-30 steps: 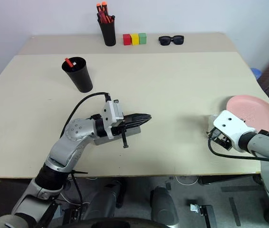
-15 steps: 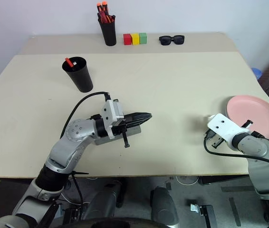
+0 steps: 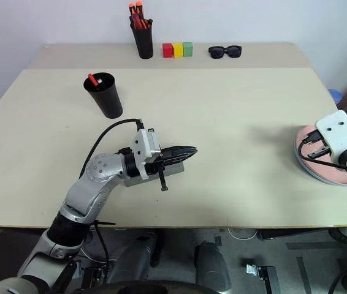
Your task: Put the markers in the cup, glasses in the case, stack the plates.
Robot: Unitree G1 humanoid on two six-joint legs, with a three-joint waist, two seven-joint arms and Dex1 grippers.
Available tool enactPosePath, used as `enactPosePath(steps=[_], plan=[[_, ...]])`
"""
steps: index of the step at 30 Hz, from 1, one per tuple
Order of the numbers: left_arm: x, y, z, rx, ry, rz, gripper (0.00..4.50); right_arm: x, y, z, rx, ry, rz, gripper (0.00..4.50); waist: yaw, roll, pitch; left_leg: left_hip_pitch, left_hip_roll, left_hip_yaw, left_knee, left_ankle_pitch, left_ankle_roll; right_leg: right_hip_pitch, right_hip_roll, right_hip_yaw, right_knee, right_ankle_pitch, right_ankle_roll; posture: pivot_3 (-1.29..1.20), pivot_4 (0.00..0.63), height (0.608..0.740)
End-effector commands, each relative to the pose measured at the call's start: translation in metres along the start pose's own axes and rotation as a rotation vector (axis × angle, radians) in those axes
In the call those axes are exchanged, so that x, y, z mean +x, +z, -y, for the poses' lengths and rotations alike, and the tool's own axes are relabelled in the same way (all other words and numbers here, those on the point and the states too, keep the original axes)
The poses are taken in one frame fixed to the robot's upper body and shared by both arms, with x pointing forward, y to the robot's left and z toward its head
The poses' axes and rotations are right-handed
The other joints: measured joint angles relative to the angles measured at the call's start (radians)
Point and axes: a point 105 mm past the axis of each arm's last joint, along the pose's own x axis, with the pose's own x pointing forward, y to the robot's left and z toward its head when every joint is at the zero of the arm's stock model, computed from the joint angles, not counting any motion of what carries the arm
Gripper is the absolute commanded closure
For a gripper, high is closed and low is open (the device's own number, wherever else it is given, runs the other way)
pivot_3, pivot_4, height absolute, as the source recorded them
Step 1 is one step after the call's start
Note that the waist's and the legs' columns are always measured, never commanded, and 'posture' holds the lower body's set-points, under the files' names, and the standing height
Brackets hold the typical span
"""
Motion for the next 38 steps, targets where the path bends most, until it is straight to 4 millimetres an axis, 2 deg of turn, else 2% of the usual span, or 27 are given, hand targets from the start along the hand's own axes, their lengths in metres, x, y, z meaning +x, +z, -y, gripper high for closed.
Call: enactPosePath(steps=[1,2,6,10,14,18,21,25,30,38], plan=[[-0.008,0.008,-0.010,0.033,0.052,0.016,4.50,0.002,0.011,0.005,-0.052,-0.026,0.045,2.00,-0.002,0.000,0.000,0.000,0.000,0.000,0.000,0.000,0.000,0.000,0.000,0.000,0.000,0.000,0.000,0.00,0.150,0.734],[-0.011,0.007,-0.012,0.033,0.068,0.009,4.50,0.002,0.016,0.000,-0.060,0.001,0.066,1.56,-0.002,0.000,0.000,0.000,0.000,0.000,0.000,0.000,0.000,0.000,0.000,0.000,0.000,0.000,0.000,0.00,0.150,0.734],[-0.029,0.001,-0.022,0.041,0.142,-0.034,4.50,0.005,0.032,-0.017,-0.075,0.078,0.143,1.56,-0.007,0.001,0.000,0.000,0.000,0.000,0.000,0.000,0.000,0.000,0.000,0.000,0.000,0.000,0.000,0.00,0.150,0.734],[-0.060,-0.007,-0.034,0.050,0.246,-0.094,4.50,0.006,0.050,-0.027,-0.081,0.116,0.229,1.56,-0.007,0.001,0.001,0.000,0.000,0.000,0.000,0.000,0.000,0.000,0.000,0.000,0.000,0.000,0.000,0.00,0.150,0.734],[-0.131,-0.010,-0.068,0.087,0.571,-0.187,4.50,-0.014,0.120,-0.078,0.143,0.402,0.569,1.56,-0.027,0.001,0.001,0.000,0.002,-0.001,-0.001,0.000,0.000,0.000,-0.001,0.001,-0.001,0.000,-0.001,0.00,0.150,0.734],[-0.169,-0.014,-0.067,0.104,0.702,-0.268,4.50,-0.020,0.144,-0.104,0.310,0.610,0.678,1.56,-0.022,0.001,0.001,0.000,0.002,-0.002,-0.001,-0.001,-0.001,-0.001,0.000,0.000,-0.001,0.000,0.000,0.00,0.150,0.734],[-0.190,-0.016,-0.063,0.111,0.783,-0.316,4.50,-0.018,0.152,-0.118,0.345,0.724,0.700,1.56,-0.014,0.002,0.002,0.000,0.001,-0.002,-0.001,-0.002,0.001,-0.001,-0.001,-0.001,-0.008,0.000,-0.001,0.00,0.150,0.734],[-0.201,-0.017,-0.050,0.112,0.836,-0.342,4.50,-0.003,0.155,-0.130,0.314,0.781,0.688,1.56,-0.013,0.001,0.001,0.000,0.000,-0.001,-0.001,-0.005,0.000,0.000,-0.004,0.000,-0.013,0.000,-0.003,0.00,0.150,0.734],[-0.204,-0.019,-0.040,0.099,0.874,-0.354,4.50,0.006,0.162,-0.138,0.301,0.807,0.701,1.56,-0.017,0.002,0.002,0.000,0.001,0.000,-0.001,-0.005,0.000,-0.001,-0.004,0.001,-0.013,0.000,-0.003,0.00,0.150,0.734],[-0.201,-0.022,-0.042,0.087,0.879,-0.355,4.50,0.012,0.161,-0.147,0.279,0.798,0.695,1.56,-0.019,0.002,0.002,0.000,0.001,0.000,-0.002,-0.004,0.002,-0.001,-0.003,0.000,-0.012,0.000,-0.003,0.00,0.150,0.734]])
